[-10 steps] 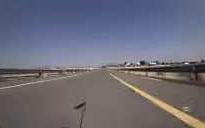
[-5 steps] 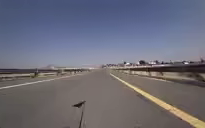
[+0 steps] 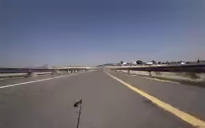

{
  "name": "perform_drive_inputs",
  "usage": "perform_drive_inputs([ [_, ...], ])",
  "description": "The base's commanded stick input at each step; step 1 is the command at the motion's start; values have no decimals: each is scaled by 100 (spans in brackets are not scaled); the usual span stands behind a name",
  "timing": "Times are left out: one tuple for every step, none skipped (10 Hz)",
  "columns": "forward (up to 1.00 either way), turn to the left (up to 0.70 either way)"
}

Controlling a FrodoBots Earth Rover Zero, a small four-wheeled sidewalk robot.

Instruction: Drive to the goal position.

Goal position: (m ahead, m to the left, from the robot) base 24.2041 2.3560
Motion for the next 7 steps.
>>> perform_drive_inputs([
  [100,0],
  [100,0],
  [100,0],
  [100,1],
  [100,1],
  [100,0],
  [100,0],
])
